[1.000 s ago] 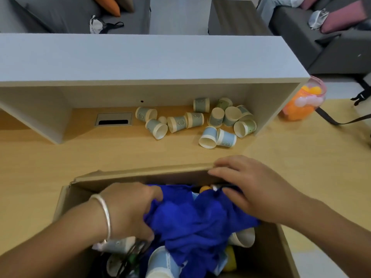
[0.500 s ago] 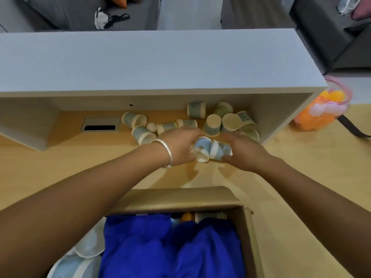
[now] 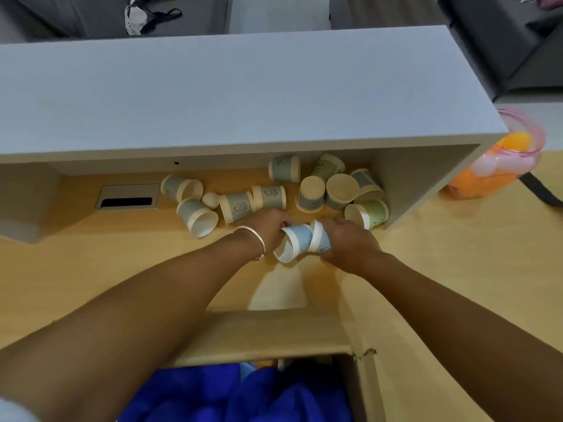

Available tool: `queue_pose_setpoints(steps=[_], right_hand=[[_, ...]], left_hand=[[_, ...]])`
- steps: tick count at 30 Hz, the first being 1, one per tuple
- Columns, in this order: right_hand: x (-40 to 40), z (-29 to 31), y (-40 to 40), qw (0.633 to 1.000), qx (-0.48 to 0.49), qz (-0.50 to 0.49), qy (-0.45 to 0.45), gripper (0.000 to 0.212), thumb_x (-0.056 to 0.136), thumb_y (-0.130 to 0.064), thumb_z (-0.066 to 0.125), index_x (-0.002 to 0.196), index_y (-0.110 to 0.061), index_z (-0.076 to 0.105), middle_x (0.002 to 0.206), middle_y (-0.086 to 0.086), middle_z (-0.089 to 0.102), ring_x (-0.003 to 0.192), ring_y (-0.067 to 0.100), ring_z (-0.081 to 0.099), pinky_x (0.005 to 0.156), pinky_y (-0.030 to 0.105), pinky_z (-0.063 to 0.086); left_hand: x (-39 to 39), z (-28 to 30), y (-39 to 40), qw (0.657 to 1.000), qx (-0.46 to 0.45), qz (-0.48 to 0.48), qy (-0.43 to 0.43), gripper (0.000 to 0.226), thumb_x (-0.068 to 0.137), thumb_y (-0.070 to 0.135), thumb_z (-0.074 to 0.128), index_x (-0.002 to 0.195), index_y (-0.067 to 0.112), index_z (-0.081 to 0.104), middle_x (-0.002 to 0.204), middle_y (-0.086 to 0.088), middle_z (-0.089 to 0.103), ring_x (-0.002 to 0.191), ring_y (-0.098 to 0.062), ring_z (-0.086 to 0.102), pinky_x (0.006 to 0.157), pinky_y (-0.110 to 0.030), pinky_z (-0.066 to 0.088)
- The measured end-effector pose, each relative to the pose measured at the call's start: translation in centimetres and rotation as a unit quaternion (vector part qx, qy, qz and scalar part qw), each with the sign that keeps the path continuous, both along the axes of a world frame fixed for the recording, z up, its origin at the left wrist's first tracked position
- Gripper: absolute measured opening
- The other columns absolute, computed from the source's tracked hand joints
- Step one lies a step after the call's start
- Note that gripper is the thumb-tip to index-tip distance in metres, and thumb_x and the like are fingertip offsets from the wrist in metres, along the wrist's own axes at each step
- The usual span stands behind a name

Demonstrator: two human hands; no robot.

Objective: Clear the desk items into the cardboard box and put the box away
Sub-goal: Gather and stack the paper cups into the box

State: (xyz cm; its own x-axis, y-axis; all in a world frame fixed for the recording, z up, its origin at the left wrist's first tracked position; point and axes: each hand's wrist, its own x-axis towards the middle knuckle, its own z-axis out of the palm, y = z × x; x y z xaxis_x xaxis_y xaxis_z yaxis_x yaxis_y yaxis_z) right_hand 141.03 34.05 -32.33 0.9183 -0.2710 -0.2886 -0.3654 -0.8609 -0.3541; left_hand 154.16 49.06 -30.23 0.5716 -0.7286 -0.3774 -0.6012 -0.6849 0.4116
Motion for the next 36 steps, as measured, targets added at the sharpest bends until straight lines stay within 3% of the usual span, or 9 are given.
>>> queue_pose_setpoints(steps=[3,8,12,15,20,26,28,31,36], right_hand=[[-0.4,1.1,0.6,0.999,0.045,0.008,-0.016,0.065,0.072,-0.033,0.078,0.128,-0.028,0.045,0.121,-0.002,0.055,0.105,0.021,0.055,0.08,0.037,0.051],[-0.8,3.9,2.9,0.994,0.075,0.039,-0.066,0.07,0.074,-0.028,0.078,0.133,-0.028,0.041,0.126,-0.003,0.049,0.108,0.017,0.051,0.084,0.03,0.045],[-0.5,5.2,5.4,0.987,0.108,0.049,-0.11,0.07,0.071,-0.029,0.079,0.13,-0.03,0.041,0.121,-0.006,0.051,0.103,0.012,0.053,0.079,0.025,0.045],[-0.1,5.7,7.0,0.983,0.126,0.049,-0.124,0.074,0.069,-0.033,0.081,0.131,-0.032,0.041,0.124,-0.009,0.052,0.104,0.008,0.051,0.082,0.025,0.045],[0.2,5.0,8.4,0.986,0.136,0.04,-0.082,0.096,0.064,-0.042,0.084,0.144,-0.032,0.032,0.14,-0.009,0.047,0.125,0.012,0.045,0.099,0.031,0.042],[-1.0,3.5,5.2,0.996,0.09,0.009,0.008,0.1,0.068,-0.043,0.083,0.148,-0.034,0.024,0.151,-0.006,0.033,0.133,0.016,0.037,0.104,0.031,0.038],[-1.2,3.3,3.8,0.997,0.07,0.003,0.013,0.095,0.071,-0.043,0.081,0.147,-0.034,0.026,0.152,-0.006,0.032,0.134,0.016,0.038,0.104,0.031,0.037],[-0.7,3.1,2.0,0.999,0.021,-0.009,-0.023,0.079,0.077,-0.038,0.077,0.144,-0.031,0.036,0.15,-0.002,0.037,0.132,0.019,0.04,0.104,0.034,0.038],[2.2,3.3,-0.5,0.99,-0.087,-0.056,-0.1,0.059,0.078,-0.029,0.074,0.132,-0.019,0.053,0.133,0.008,0.054,0.12,0.028,0.05,0.092,0.038,0.046]], left_hand=[[0.4,0.8,1.5,0.993,-0.06,0.066,0.071,0.021,0.087,0.012,0.058,0.103,0.018,0.071,0.107,-0.003,0.069,0.1,-0.021,0.062,0.081,-0.025,0.044],[0.8,2.8,4.5,0.981,-0.118,0.113,0.108,0.012,0.082,0.015,0.067,0.089,0.023,0.069,0.096,0.0,0.069,0.092,-0.021,0.065,0.081,-0.035,0.054],[0.6,4.3,6.6,0.974,-0.135,0.135,0.121,0.021,0.08,0.013,0.064,0.099,0.023,0.066,0.101,0.0,0.067,0.094,-0.02,0.063,0.081,-0.033,0.053],[0.3,5.4,7.6,0.976,-0.143,0.123,0.107,0.024,0.078,0.026,0.061,0.102,0.021,0.064,0.103,0.001,0.065,0.097,-0.021,0.061,0.083,-0.035,0.052],[-0.1,6.0,8.4,0.968,-0.115,0.153,0.161,0.024,0.085,0.028,0.066,0.107,0.02,0.062,0.098,0.002,0.063,0.087,-0.019,0.064,0.064,-0.033,0.06],[1.3,5.1,10.5,0.963,-0.048,0.168,0.203,0.036,0.082,0.029,0.072,0.114,0.021,0.058,0.096,0.004,0.063,0.091,-0.02,0.065,0.072,-0.031,0.058],[2.3,4.9,11.5,0.967,-0.073,0.179,0.165,0.027,0.083,0.03,0.071,0.107,0.026,0.06,0.093,0.007,0.064,0.088,-0.018,0.064,0.071,-0.026,0.054],[4.5,4.5,13.5,0.974,-0.107,0.199,0.034,0.018,0.084,0.028,0.068,0.102,0.03,0.063,0.09,0.009,0.06,0.087,-0.018,0.062,0.076,-0.027,0.05],[8.2,3.0,16.5,0.982,0.019,0.157,-0.102,0.069,0.075,0.036,0.076,0.136,0.025,0.046,0.132,-0.006,0.049,0.114,-0.028,0.054,0.093,-0.041,0.048]])
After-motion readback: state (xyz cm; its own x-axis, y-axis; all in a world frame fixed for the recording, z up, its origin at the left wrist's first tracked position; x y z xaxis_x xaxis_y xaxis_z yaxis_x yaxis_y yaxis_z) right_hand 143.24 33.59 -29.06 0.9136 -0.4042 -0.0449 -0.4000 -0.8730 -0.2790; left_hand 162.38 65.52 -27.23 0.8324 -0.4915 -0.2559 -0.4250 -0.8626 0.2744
